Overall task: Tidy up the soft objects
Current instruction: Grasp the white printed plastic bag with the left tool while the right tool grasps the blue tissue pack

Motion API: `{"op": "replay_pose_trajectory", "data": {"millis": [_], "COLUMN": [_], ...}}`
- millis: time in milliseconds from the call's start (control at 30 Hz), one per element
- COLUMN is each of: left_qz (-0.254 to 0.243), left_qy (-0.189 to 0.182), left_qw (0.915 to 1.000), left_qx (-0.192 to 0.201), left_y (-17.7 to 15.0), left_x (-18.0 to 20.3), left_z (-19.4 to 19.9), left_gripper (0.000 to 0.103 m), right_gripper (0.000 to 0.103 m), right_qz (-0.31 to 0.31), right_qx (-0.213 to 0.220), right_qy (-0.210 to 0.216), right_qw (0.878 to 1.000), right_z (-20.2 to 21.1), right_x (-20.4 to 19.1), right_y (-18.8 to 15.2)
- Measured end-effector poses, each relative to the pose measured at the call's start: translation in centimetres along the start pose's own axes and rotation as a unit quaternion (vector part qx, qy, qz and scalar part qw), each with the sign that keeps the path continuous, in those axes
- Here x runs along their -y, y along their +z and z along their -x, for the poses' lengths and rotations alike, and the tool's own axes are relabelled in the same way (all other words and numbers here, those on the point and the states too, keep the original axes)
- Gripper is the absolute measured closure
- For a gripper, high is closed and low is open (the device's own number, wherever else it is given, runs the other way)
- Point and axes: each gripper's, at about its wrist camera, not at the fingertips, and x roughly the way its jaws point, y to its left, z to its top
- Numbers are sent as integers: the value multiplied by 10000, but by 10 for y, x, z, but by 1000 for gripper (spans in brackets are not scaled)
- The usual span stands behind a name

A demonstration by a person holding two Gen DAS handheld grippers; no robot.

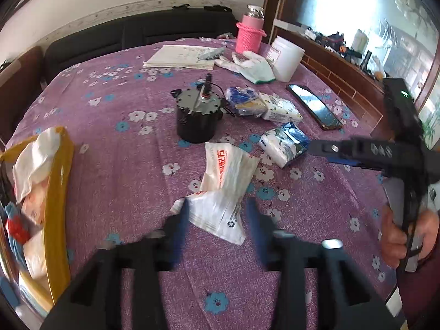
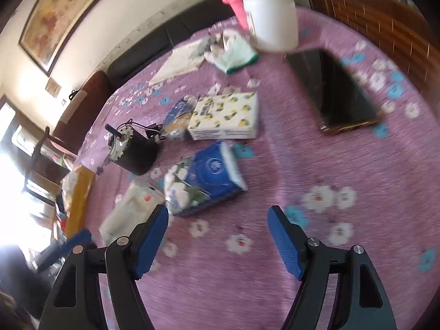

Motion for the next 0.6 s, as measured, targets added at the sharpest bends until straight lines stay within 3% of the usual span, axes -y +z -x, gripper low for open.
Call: {"op": "replay_pose_trajectory", "data": {"millis": [33,133,200,367,400,500,533,600], "left_qz": [-3,-53,-243,-484,-460,-384,-353,-196], "left_qy": [72,97,221,351,334,408,377,258], "left_qw": [9999,9999,9994,9979,9979,9981,9983,9992], "left_qx": [81,132,55,-255,-299,-238,-256,-227], "left_y": [1,8,15,15,14,9,9,7], "left_x": [0,3,9,18,19,19,18,12], "left_z": [0,-9,-27,-68,-72,-72,-70,-62], "left_gripper": [32,21,20,20,21,52,57,57], "right_gripper": [24,23,17,17,17,17,18,29], "right_qz": [-82,-373,-530,-586,-509,-162,-47,236], "right_qx": [-70,-271,-204,-259,-282,-359,-388,-374], "right_qy": [37,-213,-297,-642,-747,-1064,-1132,-1334], "right_qw": [9999,9987,9979,9959,9955,9935,9928,9901], "right_z": [-5,-26,-31,-44,-48,-54,-55,-57], "right_x": [-2,-10,-16,-33,-36,-46,-47,-52], "right_y": [3,13,17,26,28,32,34,33]}}
